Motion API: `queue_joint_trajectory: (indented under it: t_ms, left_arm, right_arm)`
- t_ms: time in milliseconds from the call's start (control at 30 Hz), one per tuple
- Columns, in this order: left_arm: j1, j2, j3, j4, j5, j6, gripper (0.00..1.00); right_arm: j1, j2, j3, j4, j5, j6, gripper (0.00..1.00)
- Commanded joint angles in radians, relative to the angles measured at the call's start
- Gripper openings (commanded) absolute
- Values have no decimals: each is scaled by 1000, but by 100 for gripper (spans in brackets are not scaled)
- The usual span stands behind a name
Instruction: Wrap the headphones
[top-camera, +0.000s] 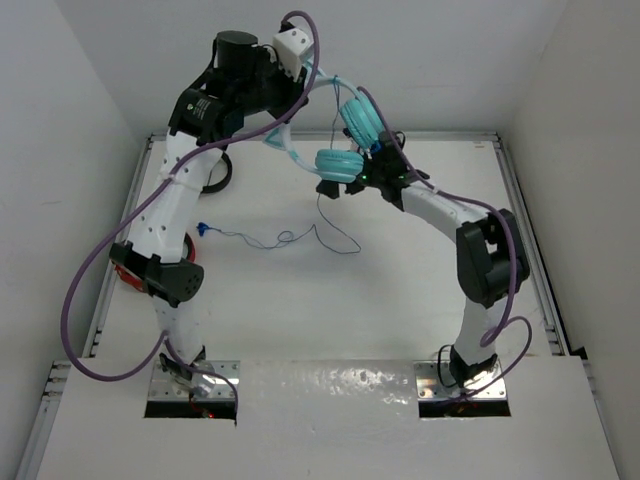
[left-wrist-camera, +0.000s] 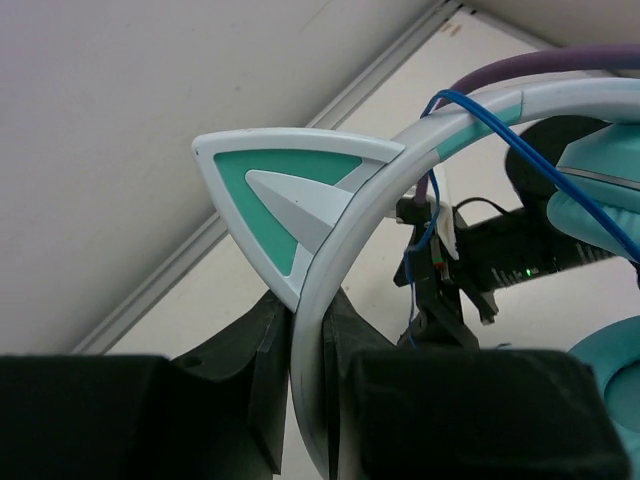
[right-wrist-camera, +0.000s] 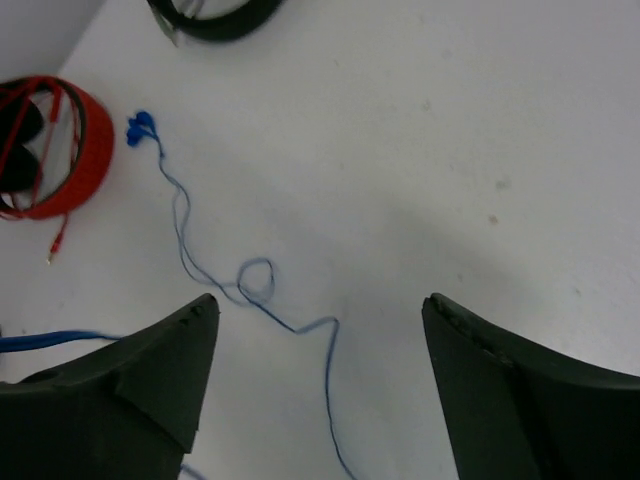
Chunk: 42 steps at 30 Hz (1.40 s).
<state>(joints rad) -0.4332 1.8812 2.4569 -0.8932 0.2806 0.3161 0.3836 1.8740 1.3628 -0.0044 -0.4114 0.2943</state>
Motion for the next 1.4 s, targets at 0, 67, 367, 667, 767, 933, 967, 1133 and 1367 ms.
queue_joint_trajectory:
  t_ms: [0, 67, 367, 667, 767, 933, 967, 1133, 1367]
  left_arm:
    - [-7, -28, 27, 80, -126, -3, 0]
    - [-7, -31, 24, 94, -162, -3, 0]
    - [11, -42, 7, 89, -213, -6, 0]
    - [21, -27, -6, 91, -208, -11, 0]
    - [21, -19, -10, 92, -215, -28, 0]
    - [21, -2, -15, 97, -268, -48, 0]
    - [21, 1, -21, 99, -276, -48, 0]
    - [21, -5, -44, 109, -276, -57, 0]
    - [59, -19, -111, 154, -354, -124, 0]
  right_arm:
    - [29, 77, 24, 315, 42, 78, 84]
    - [32, 129, 45, 320, 14, 94, 85]
    - [3, 79, -195, 333, -29, 117, 83]
    - [-94, -151, -401, 186, 63, -46, 83]
    - [-98, -240, -525, 211, 117, -58, 82]
    - [-48, -292, -625, 314, 63, -38, 80]
    - [-32, -274, -640, 340, 77, -35, 80]
    - [5, -81, -572, 491, 206, 54, 83]
    - [14, 48, -415, 294, 181, 92, 0]
